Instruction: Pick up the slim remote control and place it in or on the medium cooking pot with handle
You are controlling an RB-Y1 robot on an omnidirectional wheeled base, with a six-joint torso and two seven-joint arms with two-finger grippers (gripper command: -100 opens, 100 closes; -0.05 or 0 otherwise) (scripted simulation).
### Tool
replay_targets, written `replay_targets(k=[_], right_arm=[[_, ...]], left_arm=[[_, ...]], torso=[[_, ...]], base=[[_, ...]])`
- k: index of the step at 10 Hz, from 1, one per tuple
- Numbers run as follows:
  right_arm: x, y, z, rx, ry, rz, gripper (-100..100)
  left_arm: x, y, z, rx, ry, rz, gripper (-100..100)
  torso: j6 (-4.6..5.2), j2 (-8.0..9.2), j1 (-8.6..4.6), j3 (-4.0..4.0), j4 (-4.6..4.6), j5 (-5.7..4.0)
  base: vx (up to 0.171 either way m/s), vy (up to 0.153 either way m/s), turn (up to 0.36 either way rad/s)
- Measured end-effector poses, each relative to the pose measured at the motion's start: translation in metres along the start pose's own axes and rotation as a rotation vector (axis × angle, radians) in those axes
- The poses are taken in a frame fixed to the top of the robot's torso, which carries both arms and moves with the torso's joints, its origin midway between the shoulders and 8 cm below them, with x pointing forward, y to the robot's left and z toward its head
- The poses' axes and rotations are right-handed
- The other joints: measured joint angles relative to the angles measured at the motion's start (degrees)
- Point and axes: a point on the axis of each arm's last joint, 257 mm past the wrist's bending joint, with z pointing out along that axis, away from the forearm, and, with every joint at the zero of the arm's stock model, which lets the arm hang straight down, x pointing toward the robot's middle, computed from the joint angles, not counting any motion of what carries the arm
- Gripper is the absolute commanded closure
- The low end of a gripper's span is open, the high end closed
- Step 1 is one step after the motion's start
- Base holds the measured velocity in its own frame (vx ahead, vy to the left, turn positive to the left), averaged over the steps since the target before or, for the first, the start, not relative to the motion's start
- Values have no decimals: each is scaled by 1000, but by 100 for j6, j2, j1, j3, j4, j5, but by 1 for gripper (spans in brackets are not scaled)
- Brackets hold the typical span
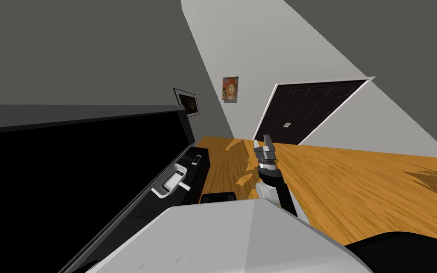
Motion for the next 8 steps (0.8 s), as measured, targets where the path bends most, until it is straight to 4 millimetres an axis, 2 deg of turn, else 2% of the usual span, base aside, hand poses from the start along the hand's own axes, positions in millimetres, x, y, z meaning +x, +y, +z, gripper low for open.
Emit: replay_targets(k=[3,4,8], right_arm=[[0,0,0,0,0,0,0],[0,0,0,0,0,0,0],[0,0,0,0,0,0,0]], left_arm=[[-28,21,4,-66,-49,-90,-100],[-36,35,5,-91,-64,-117,-100],[-53,66,10,-152,-93,-196,-100]], torso=[[1,3,14,1,0,2],[-1,6,18,3,1,4],[0,8,4,5,2,1]], base=[[7,69,-62],[-9,75,-53],[-9,41,-19]])
